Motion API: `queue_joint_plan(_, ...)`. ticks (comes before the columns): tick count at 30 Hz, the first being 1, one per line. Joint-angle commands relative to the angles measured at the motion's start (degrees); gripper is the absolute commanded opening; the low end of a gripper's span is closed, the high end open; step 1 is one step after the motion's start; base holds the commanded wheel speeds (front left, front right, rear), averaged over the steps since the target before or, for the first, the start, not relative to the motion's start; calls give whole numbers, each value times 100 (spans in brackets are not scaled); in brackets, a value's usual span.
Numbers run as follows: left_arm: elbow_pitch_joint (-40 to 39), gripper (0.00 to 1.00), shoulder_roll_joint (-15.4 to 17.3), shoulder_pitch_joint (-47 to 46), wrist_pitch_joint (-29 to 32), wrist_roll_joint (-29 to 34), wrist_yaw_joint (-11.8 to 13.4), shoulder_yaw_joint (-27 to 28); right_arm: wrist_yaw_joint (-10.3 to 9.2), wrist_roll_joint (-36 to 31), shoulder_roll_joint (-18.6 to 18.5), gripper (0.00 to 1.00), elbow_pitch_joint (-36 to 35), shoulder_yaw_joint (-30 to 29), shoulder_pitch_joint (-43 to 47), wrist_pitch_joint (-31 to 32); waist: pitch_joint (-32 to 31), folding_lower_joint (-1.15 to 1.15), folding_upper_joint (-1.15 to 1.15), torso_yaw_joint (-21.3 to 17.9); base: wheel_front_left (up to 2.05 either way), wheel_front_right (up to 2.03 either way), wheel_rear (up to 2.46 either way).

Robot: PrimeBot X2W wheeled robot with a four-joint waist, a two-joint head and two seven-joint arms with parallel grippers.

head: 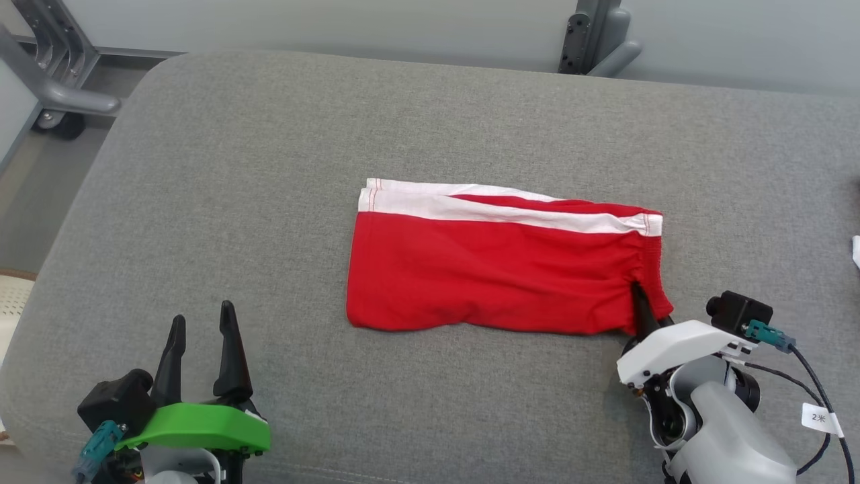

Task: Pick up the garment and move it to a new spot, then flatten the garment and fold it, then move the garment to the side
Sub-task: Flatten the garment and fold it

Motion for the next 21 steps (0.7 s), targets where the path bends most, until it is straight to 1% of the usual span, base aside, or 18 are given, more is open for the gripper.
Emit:
queue_joint_plan(1, -19, 100, -17, 80, -17, 63, -31, 30, -7, 93, -25, 0, -10, -28, -62, -47, 5, 0, 31, -39, 0, 0, 0)
queue_joint_plan(8, -7, 100, -91, 61, -17, 155, -87, 46, -7, 188, -82, 0, -264, -210, -25, -92, 14, 0, 31, -237, 0, 0, 0)
queue_joint_plan(10, -3, 100, -98, 37, -17, 149, -107, 41, -7, 202, -168, 0, -335, -265, 44, -91, 21, 0, 31, -295, 0, 0, 0)
queue_joint_plan(11, 18, 100, -115, 0, -17, 157, -145, 29, -6, 219, -267, 0, -399, -323, 95, -87, 34, 0, 31, -353, 0, 0, 0)
queue_joint_plan(17, 51, 100, -160, -91, -16, 205, -220, -79, -7, 283, -647, 0, -574, -518, 242, 171, 64, 0, 31, -517, 0, 0, 0)
queue_joint_plan(21, 99, 100, -179, -140, -17, 202, -244, -99, -6, 249, -783, 0, -765, -625, 312, 364, 83, 0, 31, -606, 0, 0, 0)
